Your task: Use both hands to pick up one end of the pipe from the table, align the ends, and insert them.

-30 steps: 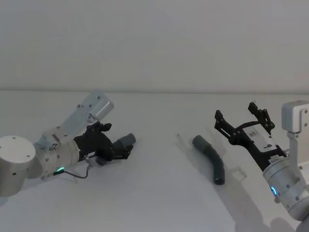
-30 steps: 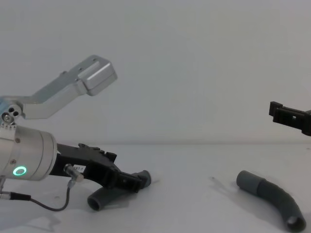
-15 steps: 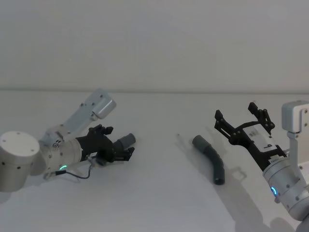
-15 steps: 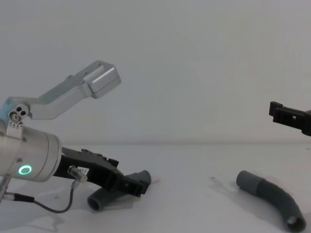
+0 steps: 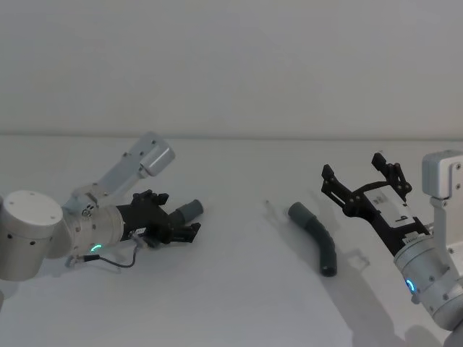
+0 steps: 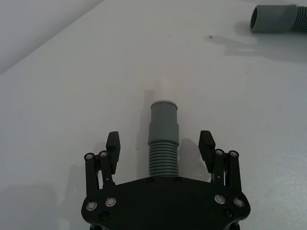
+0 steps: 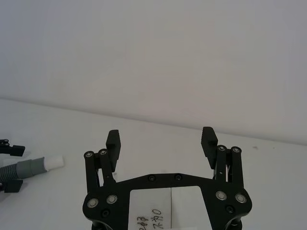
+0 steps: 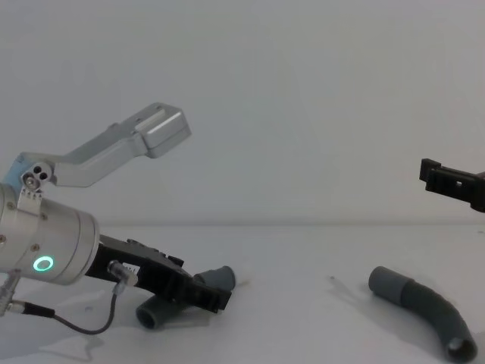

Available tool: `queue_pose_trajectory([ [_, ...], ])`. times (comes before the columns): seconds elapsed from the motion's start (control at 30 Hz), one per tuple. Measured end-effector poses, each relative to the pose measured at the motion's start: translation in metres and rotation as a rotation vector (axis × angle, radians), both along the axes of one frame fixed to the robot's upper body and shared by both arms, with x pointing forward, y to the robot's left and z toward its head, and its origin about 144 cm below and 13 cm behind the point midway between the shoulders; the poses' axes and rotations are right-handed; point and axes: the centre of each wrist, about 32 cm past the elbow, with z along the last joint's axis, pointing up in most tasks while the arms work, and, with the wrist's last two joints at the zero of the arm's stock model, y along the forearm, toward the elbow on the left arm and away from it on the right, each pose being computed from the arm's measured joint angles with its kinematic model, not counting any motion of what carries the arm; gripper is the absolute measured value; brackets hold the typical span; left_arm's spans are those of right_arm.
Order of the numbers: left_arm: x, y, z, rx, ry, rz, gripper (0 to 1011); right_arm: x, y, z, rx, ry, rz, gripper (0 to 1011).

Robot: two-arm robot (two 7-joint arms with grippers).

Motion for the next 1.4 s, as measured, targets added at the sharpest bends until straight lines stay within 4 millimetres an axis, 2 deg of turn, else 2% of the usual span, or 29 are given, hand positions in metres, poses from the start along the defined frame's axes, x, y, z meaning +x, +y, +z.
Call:
queue_pose_trajectory([
  [0.2,0.0013,-0.001,0.0002,0.004,0.01,0.001,1001,0.0,0.0,0.0,0.0,0.0,0.0,1001],
  [0.43,0.0024,-0.0018,0.0002,0.009,0.018,0.002,890,0.0,0.0,0.0,0.0,0.0,0.0,1001],
  [0.5,0.0027,-0.002,0.0003,0.01,0.018,0.002,802,0.0,0.0,0.0,0.0,0.0,0.0,1001],
  [0.53,0.0027,-0.002,0.0004,0.01,0.019,0.002,802,0.0,0.0,0.0,0.0,0.0,0.0,1001],
  [0.73,0.0031,-0.0022,0.0004,0.012,0.022,0.003,599,0.0,0.0,0.0,0.0,0.0,0.0,1001],
  [0.87,0.0032,-0.0024,0.0004,0.013,0.023,0.003,499,0.0,0.0,0.0,0.0,0.0,0.0,1001],
  [0.93,0.0033,-0.0025,0.0004,0.013,0.023,0.002,401,0.0,0.0,0.0,0.0,0.0,0.0,1001],
  [1.0,0.0033,-0.0026,0.0004,0.014,0.024,0.002,369,0.0,0.0,0.0,0.0,0.0,0.0,1001],
  [1.4,0.0036,-0.0027,0.0005,0.014,0.024,0.003,352,0.0012,-0.0022,0.0034,-0.01,0.016,0.019,1001],
])
